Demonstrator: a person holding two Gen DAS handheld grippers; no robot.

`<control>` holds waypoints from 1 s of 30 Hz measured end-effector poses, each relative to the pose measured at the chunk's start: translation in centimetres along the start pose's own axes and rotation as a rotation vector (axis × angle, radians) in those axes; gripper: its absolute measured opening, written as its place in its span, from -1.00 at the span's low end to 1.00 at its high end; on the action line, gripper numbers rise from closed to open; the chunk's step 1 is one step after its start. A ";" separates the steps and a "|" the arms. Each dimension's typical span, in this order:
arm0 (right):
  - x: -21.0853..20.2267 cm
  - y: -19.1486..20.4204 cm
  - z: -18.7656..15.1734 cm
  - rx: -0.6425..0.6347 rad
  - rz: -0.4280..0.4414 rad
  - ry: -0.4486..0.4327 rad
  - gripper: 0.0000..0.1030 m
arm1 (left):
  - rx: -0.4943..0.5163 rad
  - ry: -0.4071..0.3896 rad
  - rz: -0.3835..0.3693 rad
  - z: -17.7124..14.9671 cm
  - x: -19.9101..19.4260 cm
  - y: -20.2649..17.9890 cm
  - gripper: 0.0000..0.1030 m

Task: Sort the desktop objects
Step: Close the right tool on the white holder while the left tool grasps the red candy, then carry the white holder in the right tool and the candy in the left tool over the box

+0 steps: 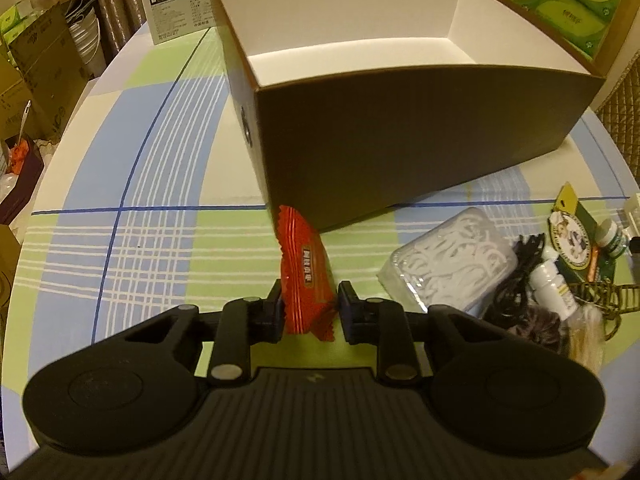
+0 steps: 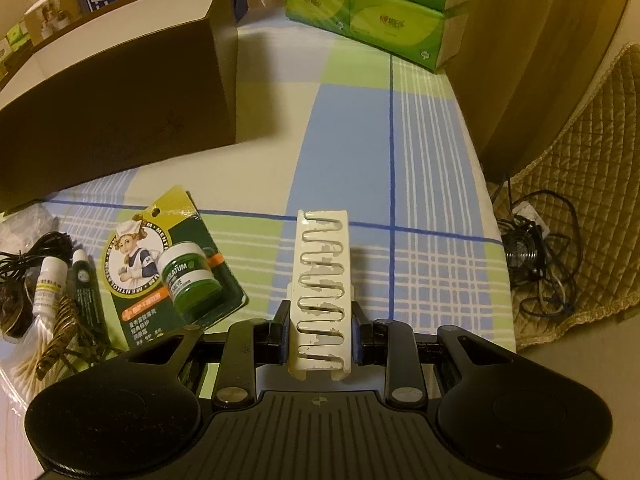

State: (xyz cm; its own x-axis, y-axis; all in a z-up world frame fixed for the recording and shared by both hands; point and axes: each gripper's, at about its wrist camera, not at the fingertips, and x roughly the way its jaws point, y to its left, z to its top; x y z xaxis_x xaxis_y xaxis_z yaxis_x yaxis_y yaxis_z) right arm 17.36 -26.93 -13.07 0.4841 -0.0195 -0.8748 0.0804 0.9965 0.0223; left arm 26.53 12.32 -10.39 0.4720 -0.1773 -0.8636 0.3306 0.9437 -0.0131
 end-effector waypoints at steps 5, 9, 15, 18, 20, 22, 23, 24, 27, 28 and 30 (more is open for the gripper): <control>-0.7 0.3 0.1 -0.016 0.020 -0.009 -0.51 | 0.007 -0.019 -0.008 0.0 -1.4 -0.8 -0.57; -1.5 0.6 0.5 -0.032 0.055 -0.018 -0.51 | 0.011 -0.044 -0.025 0.1 -2.9 -1.5 -0.57; -3.1 1.8 1.5 -0.073 0.129 -0.041 -0.52 | 0.027 -0.076 -0.044 0.3 -4.9 -2.4 -0.57; -4.5 2.4 2.4 -0.089 0.183 -0.069 -0.52 | 0.030 -0.093 -0.063 0.6 -5.8 -2.8 -0.57; -5.5 3.0 3.1 -0.110 0.213 -0.096 -0.52 | 0.034 -0.108 -0.075 0.9 -6.5 -3.1 -0.57; -6.5 3.8 4.0 -0.132 0.240 -0.124 -0.52 | 0.043 -0.124 -0.087 1.4 -7.1 -3.4 -0.57; -7.0 4.1 4.4 -0.144 0.257 -0.137 -0.52 | 0.049 -0.132 -0.092 1.6 -7.4 -3.5 -0.57; -7.2 4.5 4.8 -0.154 0.271 -0.146 -0.52 | 0.056 -0.139 -0.097 1.9 -7.7 -3.6 -0.57; -8.2 5.5 6.2 -0.184 0.314 -0.177 -0.52 | 0.073 -0.159 -0.116 2.9 -8.2 -4.1 -0.57; -8.5 5.9 6.6 -0.193 0.328 -0.186 -0.52 | 0.079 -0.163 -0.120 3.2 -8.4 -4.2 -0.57; -8.9 6.6 7.6 -0.209 0.354 -0.201 -0.52 | 0.092 -0.170 -0.123 3.8 -8.5 -4.5 -0.57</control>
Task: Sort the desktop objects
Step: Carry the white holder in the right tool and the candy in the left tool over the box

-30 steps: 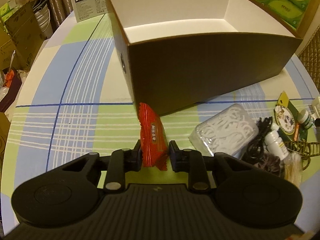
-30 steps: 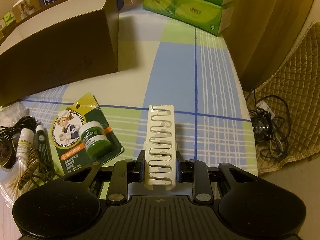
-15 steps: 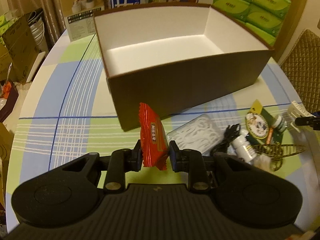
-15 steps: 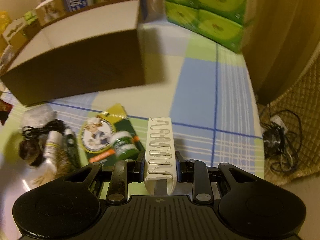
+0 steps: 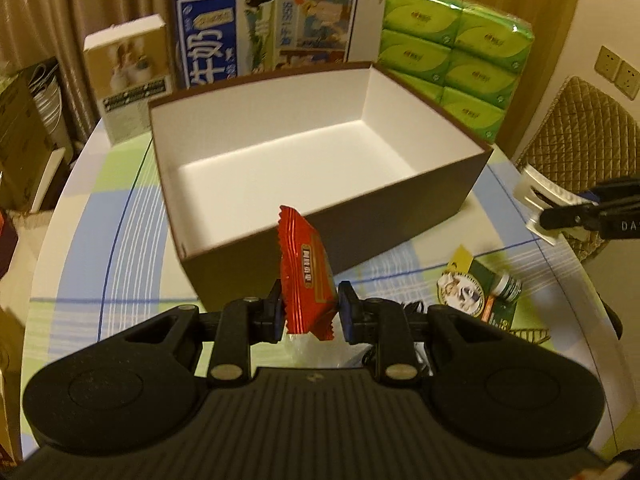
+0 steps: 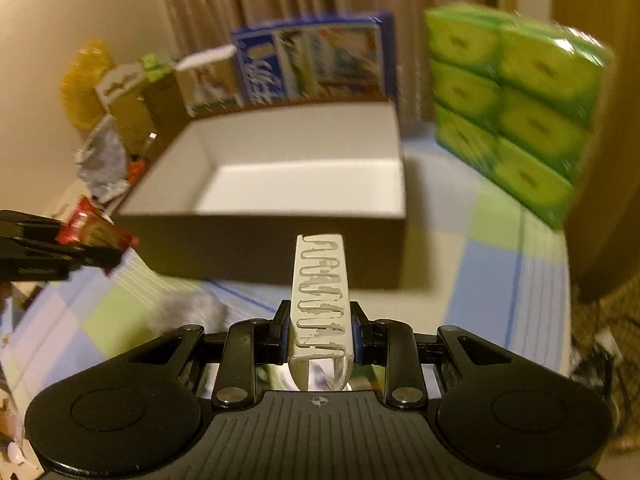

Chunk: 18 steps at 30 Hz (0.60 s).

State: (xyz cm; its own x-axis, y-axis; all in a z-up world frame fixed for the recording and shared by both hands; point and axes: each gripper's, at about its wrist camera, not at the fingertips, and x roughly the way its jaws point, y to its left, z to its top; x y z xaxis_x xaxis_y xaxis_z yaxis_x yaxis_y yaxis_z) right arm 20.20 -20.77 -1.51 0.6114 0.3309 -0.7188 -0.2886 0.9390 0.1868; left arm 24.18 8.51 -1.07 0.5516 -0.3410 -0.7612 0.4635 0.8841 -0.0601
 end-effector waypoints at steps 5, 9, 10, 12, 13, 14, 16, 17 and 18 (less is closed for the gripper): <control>0.9 1.5 2.7 -0.066 0.047 -0.033 -0.52 | 0.018 -0.026 -0.019 2.1 0.4 -0.3 -0.57; 1.8 2.5 5.0 -0.104 0.074 -0.064 -0.52 | 0.035 -0.043 -0.028 4.0 1.1 -0.4 -0.57; 2.3 2.7 5.6 -0.110 0.079 -0.070 -0.52 | 0.035 -0.047 -0.032 4.6 1.3 -0.4 -0.57; 3.1 2.9 6.6 -0.121 0.084 -0.074 -0.52 | 0.030 -0.054 -0.038 5.5 1.7 -0.2 -0.57; 3.6 3.0 7.1 -0.129 0.085 -0.074 -0.52 | 0.028 -0.056 -0.041 6.0 2.0 -0.1 -0.57; 4.0 3.0 7.6 -0.135 0.083 -0.074 -0.52 | 0.026 -0.058 -0.043 6.4 2.2 -0.1 -0.57; 5.2 3.0 8.5 -0.149 0.075 -0.070 -0.52 | 0.023 -0.062 -0.051 7.3 2.8 0.2 -0.57; 5.7 2.9 8.9 -0.152 0.070 -0.065 -0.52 | 0.019 -0.061 -0.053 7.6 3.2 0.3 -0.57; 6.4 2.8 9.2 -0.154 0.062 -0.059 -0.52 | 0.013 -0.058 -0.056 8.1 3.6 0.5 -0.57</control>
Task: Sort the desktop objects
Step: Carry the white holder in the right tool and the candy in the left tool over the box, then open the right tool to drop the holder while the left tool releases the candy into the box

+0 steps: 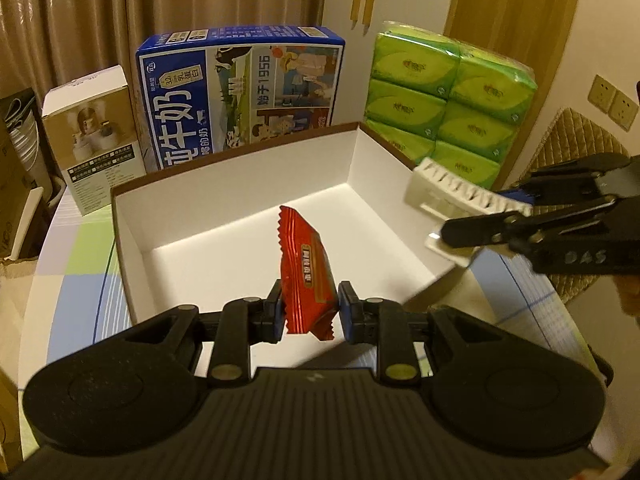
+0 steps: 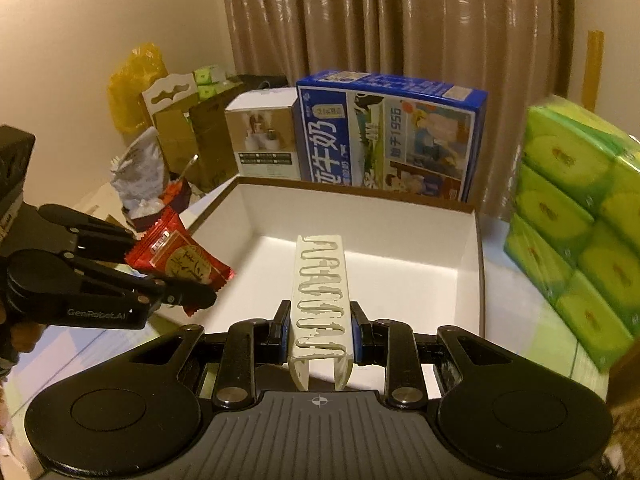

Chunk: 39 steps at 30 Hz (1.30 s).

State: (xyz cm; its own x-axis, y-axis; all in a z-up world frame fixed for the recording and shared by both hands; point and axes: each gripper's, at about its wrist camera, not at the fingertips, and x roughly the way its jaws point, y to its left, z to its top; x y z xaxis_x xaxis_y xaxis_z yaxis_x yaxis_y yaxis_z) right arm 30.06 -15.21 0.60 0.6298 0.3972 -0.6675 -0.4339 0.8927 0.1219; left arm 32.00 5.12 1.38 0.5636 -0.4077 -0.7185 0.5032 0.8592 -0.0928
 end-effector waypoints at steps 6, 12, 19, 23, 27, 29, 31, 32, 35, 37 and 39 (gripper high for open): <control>4.2 -1.3 0.7 0.003 -0.038 0.060 -0.52 | -0.033 0.045 -0.002 1.3 3.0 1.3 -0.57; 7.5 -2.0 0.4 0.024 -0.049 0.131 -0.52 | -0.069 0.121 0.002 1.4 6.8 2.9 -0.57; 11.1 -2.8 0.0 0.039 -0.046 0.225 -0.52 | -0.107 0.229 -0.001 1.2 10.9 4.0 -0.57; 12.7 -3.2 0.1 0.046 -0.033 0.271 -0.52 | -0.123 0.299 -0.008 0.8 12.9 4.3 -0.57; 14.1 -3.6 0.0 0.054 -0.031 0.319 -0.52 | -0.169 0.370 -0.024 0.4 14.8 4.9 -0.57; 14.6 -3.8 -0.1 0.054 -0.037 0.345 -0.52 | -0.186 0.401 -0.023 0.2 15.5 5.1 -0.57; 14.9 -3.9 -0.2 0.048 -0.033 0.363 -0.52 | -0.193 0.429 -0.022 0.0 16.0 5.1 -0.57; 15.0 -3.9 -0.3 0.047 -0.031 0.372 -0.52 | -0.196 0.438 -0.026 0.0 16.1 5.1 -0.57; 15.3 -4.1 -0.3 0.059 -0.011 0.395 -0.52 | -0.186 0.461 -0.031 0.0 16.4 5.0 -0.57; 15.4 -4.4 -0.4 0.077 -0.005 0.404 -0.51 | -0.197 0.477 -0.024 -0.1 16.5 5.1 -0.56; 15.5 -4.5 -0.4 0.080 0.005 0.414 -0.47 | -0.206 0.484 -0.025 -0.1 16.5 5.2 -0.49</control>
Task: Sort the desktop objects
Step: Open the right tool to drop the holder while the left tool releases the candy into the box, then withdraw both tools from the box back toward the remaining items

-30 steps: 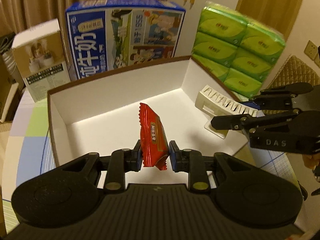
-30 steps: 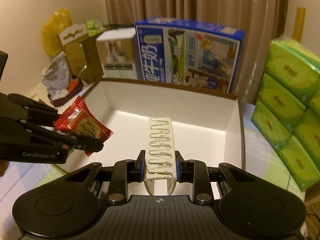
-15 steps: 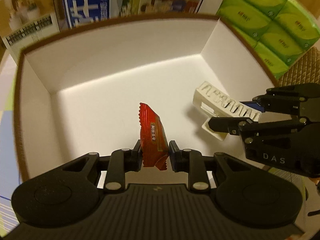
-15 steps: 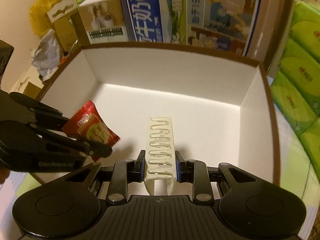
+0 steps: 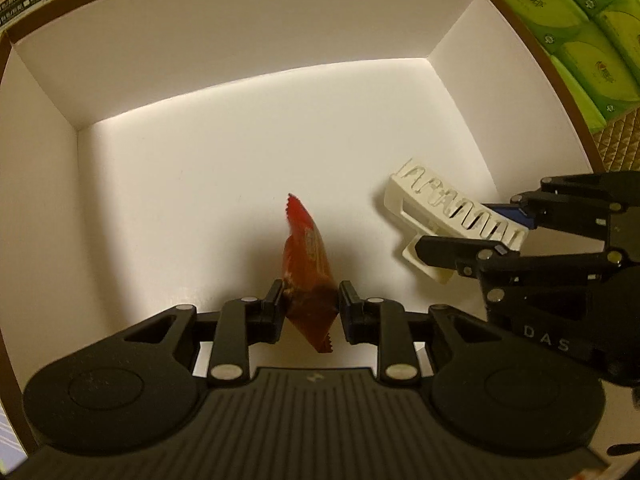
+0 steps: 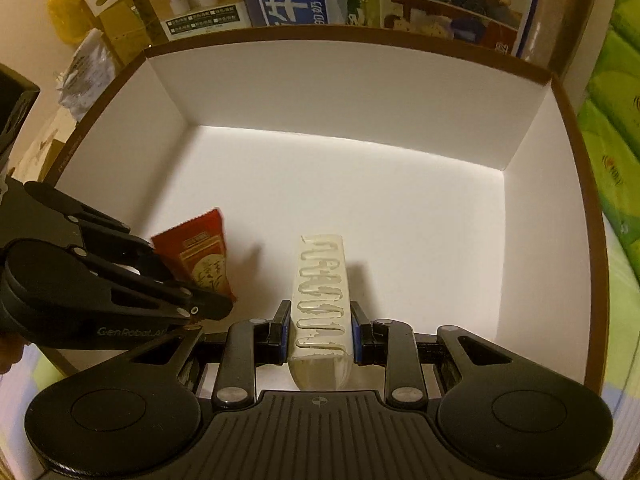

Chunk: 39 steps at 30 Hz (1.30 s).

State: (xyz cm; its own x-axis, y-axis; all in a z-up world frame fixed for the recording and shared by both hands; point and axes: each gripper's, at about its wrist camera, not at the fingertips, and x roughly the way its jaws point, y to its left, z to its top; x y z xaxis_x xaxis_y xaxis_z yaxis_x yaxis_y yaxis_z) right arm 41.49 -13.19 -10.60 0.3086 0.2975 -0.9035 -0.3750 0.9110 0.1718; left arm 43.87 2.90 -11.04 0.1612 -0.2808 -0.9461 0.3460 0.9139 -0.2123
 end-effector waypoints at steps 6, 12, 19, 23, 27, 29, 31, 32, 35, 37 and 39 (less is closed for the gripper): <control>-1.3 -0.2 -0.7 -0.041 -0.063 -0.033 0.44 | 0.015 -0.017 0.054 -0.1 -0.5 -0.1 0.03; -2.5 -0.4 -1.4 -0.046 -0.060 -0.043 0.72 | 0.050 -0.063 0.098 -0.6 -2.0 -0.6 0.39; -5.1 0.1 -2.3 -0.055 -0.054 -0.102 0.91 | 0.085 -0.116 0.112 -1.8 -4.3 -1.6 0.50; -5.8 0.8 -2.1 -0.051 -0.045 -0.130 0.96 | 0.093 -0.158 0.119 -2.3 -6.1 -2.5 0.61; -7.4 1.1 -2.5 -0.065 -0.052 -0.150 0.96 | 0.084 -0.185 0.125 -3.2 -7.6 -3.1 0.63; -8.2 1.2 -3.0 -0.062 -0.053 -0.163 0.96 | 0.077 -0.198 0.126 -3.5 -8.3 -3.4 0.63; -9.2 1.3 -3.4 -0.057 -0.050 -0.180 0.96 | 0.067 -0.210 0.134 -3.7 -8.9 -3.3 0.64; -9.6 1.3 -3.7 -0.054 -0.051 -0.189 0.96 | 0.062 -0.217 0.138 -4.0 -9.3 -3.4 0.64; -11.0 1.7 -4.5 -0.049 -0.050 -0.224 0.96 | 0.054 -0.241 0.154 -4.8 -10.6 -3.6 0.68; -11.9 2.0 -5.1 -0.045 -0.049 -0.246 0.96 | 0.057 -0.265 0.166 -5.5 -11.5 -4.0 0.70; -12.7 2.4 -5.7 -0.044 -0.050 -0.264 0.96 | 0.061 -0.288 0.177 -6.3 -12.4 -4.5 0.71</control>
State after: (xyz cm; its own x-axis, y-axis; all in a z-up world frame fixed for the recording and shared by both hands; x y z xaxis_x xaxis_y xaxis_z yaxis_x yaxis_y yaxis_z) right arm 31.72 -16.43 -0.98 0.5429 0.3223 -0.7754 -0.3896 0.9147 0.1074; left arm 34.53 4.14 0.12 0.4747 -0.1985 -0.8574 0.3425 0.9391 -0.0278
